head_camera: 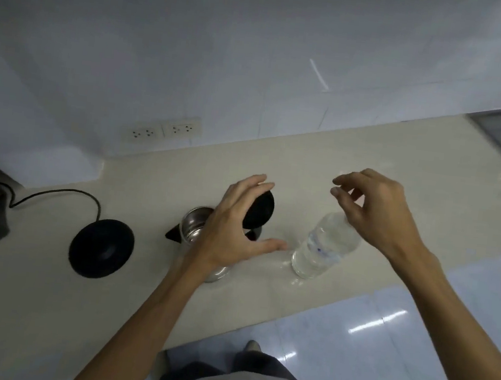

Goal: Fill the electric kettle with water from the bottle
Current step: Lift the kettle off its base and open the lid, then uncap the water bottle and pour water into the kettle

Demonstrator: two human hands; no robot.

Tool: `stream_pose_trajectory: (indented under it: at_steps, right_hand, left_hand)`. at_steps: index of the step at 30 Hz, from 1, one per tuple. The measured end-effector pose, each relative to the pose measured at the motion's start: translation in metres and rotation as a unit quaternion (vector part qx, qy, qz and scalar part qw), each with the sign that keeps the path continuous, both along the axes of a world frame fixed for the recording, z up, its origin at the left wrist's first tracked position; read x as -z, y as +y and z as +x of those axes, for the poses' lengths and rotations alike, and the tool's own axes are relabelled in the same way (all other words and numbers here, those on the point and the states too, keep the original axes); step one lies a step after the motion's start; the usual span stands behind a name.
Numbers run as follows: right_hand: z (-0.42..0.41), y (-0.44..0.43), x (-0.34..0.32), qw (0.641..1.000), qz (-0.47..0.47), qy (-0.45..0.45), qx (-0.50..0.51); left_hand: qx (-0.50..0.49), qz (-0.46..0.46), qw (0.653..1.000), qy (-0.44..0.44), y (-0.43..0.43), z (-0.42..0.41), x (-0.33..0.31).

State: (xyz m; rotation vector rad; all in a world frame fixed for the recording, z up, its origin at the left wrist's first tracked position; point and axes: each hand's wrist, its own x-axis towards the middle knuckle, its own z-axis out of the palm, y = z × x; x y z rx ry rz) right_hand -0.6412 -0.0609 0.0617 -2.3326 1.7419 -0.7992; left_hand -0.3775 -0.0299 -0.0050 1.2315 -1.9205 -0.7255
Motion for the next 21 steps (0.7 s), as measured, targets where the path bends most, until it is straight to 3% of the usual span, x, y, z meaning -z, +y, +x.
stream_pose_trajectory:
  at_steps: [3, 10, 13, 17, 21]
  right_hand:
    - [-0.037, 0.005, -0.003, 0.996, 0.043, 0.07, 0.023]
    - [-0.048, 0.01, 0.012, 0.983, 0.101, 0.154, 0.023]
    - [-0.045, 0.007, 0.013, 0.973, 0.108, 0.204, 0.02]
    - [-0.042, 0.002, 0.008, 0.968, 0.134, 0.211, -0.033]
    - [-0.051, -0.009, -0.002, 0.953, 0.153, 0.192, -0.175]
  left_hand:
    - [0.052, -0.01, 0.999, 0.005, -0.004, -0.058, -0.003]
    - [0.072, 0.128, 0.988, -0.048, -0.025, -0.135, 0.031]
    - [0.073, 0.169, 0.983, -0.022, -0.029, -0.139, 0.048]
    - [0.068, 0.188, 0.98, 0.014, -0.032, -0.138, 0.056]
    - [0.062, 0.186, 0.98, 0.032, -0.033, -0.136, 0.056]
